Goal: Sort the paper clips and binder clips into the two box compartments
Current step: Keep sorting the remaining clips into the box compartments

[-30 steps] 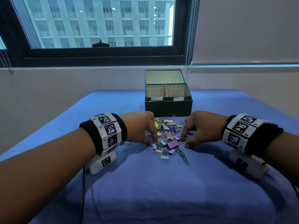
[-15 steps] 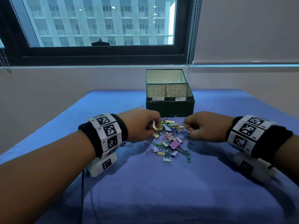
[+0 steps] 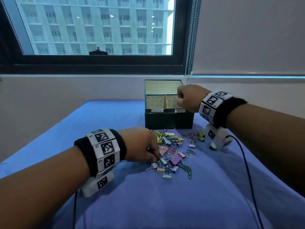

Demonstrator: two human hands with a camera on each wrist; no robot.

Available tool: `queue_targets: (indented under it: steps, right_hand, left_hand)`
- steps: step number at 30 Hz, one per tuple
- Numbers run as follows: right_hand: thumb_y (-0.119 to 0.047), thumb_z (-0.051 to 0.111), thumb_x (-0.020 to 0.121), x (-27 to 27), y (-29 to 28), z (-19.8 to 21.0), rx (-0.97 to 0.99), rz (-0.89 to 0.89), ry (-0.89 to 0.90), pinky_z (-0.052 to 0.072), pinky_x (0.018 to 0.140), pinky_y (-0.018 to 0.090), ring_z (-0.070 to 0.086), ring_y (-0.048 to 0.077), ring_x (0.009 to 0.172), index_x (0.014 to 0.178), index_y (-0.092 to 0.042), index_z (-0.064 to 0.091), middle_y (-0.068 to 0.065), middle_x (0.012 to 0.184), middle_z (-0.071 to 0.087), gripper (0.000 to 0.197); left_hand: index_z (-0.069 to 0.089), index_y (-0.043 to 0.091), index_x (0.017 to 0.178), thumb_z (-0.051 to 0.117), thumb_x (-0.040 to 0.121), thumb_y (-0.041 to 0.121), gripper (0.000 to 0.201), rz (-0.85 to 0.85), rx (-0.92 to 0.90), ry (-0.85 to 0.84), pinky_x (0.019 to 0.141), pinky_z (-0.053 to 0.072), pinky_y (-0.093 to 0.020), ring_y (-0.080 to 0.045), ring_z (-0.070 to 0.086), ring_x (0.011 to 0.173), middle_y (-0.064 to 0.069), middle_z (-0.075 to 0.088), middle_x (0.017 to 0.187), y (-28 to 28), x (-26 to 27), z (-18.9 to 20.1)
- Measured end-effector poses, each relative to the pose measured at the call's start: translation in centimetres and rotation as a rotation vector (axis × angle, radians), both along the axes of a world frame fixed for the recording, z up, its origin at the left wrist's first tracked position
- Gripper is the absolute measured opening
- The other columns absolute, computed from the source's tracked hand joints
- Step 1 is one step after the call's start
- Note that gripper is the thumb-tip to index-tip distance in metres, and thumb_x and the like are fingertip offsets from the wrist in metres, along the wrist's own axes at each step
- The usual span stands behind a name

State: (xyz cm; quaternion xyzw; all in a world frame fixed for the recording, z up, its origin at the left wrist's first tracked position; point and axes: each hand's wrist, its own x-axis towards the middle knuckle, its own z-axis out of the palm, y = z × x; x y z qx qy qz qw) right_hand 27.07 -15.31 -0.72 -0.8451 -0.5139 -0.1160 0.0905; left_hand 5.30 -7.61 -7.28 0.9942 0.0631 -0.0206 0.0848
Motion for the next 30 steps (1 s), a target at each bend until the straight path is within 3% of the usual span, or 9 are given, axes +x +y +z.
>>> queue_targets:
  steps: [5,7,11,13,15,17,21,27,30]
  right_hand:
    - [-0.005,0.050,0.087,1.4,3.0,-0.3,-0.146,-0.085,-0.046,0.054,0.081,0.032,0.065,0.028,0.096,0.108,-0.012,0.068,0.007,0.113,0.067,0.029]
    - [0.000,0.047,0.087,1.3,3.2,-0.2,-0.173,-0.054,0.019,0.050,0.074,0.026,0.064,0.023,0.095,0.119,-0.024,0.067,0.003,0.125,0.062,0.044]
    - [0.004,0.048,0.084,0.6,2.4,0.3,-0.070,0.026,0.078,0.040,0.050,0.018,0.057,0.011,0.067,0.121,-0.036,0.065,-0.001,0.136,0.057,0.058]
    - [0.002,0.051,0.082,0.0,1.4,0.2,0.020,0.057,0.063,0.044,0.061,0.020,0.060,0.013,0.078,0.107,-0.035,0.069,-0.001,0.125,0.062,0.048]
    - [-0.003,0.055,0.083,-1.5,-0.5,-0.4,0.054,0.128,0.091,0.045,0.069,0.025,0.060,0.014,0.084,0.089,-0.031,0.066,-0.008,0.096,0.063,0.030]
    - [-0.012,0.062,0.083,-3.3,-2.9,-1.7,-0.146,0.221,0.103,0.043,0.065,0.023,0.058,0.007,0.073,0.083,-0.025,0.066,-0.014,0.076,0.058,0.014]
    - [-0.032,0.075,0.075,-5.5,-6.9,-4.6,-0.547,0.176,0.159,0.052,0.066,0.027,0.063,0.013,0.073,0.081,-0.026,0.064,-0.008,0.080,0.067,0.013]
    - [-0.032,0.076,0.074,-4.5,-7.9,-5.6,-0.396,0.151,0.239,0.055,0.073,0.031,0.064,0.016,0.077,0.085,-0.024,0.064,-0.007,0.084,0.068,0.017]
    - [-0.028,0.071,0.077,-4.5,-8.0,-6.0,-0.339,0.175,0.284,0.054,0.072,0.030,0.063,0.016,0.077,0.087,-0.024,0.066,-0.008,0.082,0.065,0.012]
  left_hand:
    - [0.074,0.036,0.094,0.064,0.082,0.024,0.020,0.006,0.014,-0.031,0.078,0.053,-0.023,0.003,0.054,0.072,0.021,0.061,0.087,0.2,-0.3,-0.2]
    - [0.073,0.036,0.096,0.065,0.081,0.026,0.020,0.009,0.022,-0.045,0.078,0.052,-0.022,0.001,0.056,0.075,0.019,0.063,0.091,0.3,-0.1,-0.3]
    - [0.074,0.036,0.102,0.072,0.081,0.032,0.021,-0.022,0.029,-0.006,0.080,0.050,-0.022,-0.002,0.057,0.083,0.017,0.064,0.099,0.5,0.1,-0.4]
    - [0.075,0.036,0.098,0.073,0.081,0.034,0.017,-0.022,0.028,0.002,0.080,0.051,-0.023,-0.001,0.058,0.082,0.017,0.066,0.097,0.6,0.1,-0.3]
    - [0.076,0.034,0.090,0.073,0.080,0.036,0.010,-0.014,0.032,0.004,0.078,0.053,-0.026,-0.002,0.060,0.079,0.016,0.068,0.091,0.5,0.1,-0.3]
    - [0.073,0.029,0.083,0.069,0.079,0.036,0.008,-0.001,0.067,-0.002,0.073,0.054,-0.028,-0.004,0.060,0.075,0.013,0.068,0.086,0.3,0.0,-0.3]
    - [0.067,0.022,0.080,0.061,0.082,0.031,0.011,0.023,0.105,-0.040,0.069,0.053,-0.026,-0.008,0.060,0.071,0.008,0.066,0.081,0.0,0.0,-0.1]
    - [0.068,0.027,0.086,0.066,0.086,0.034,0.008,0.065,0.023,0.110,0.078,0.056,-0.032,-0.006,0.066,0.074,0.011,0.070,0.082,0.4,0.7,1.7]
    - [0.069,0.029,0.091,0.062,0.091,0.033,0.008,0.100,0.075,0.025,0.078,0.052,-0.024,-0.001,0.063,0.074,0.014,0.068,0.080,0.9,3.3,4.5]
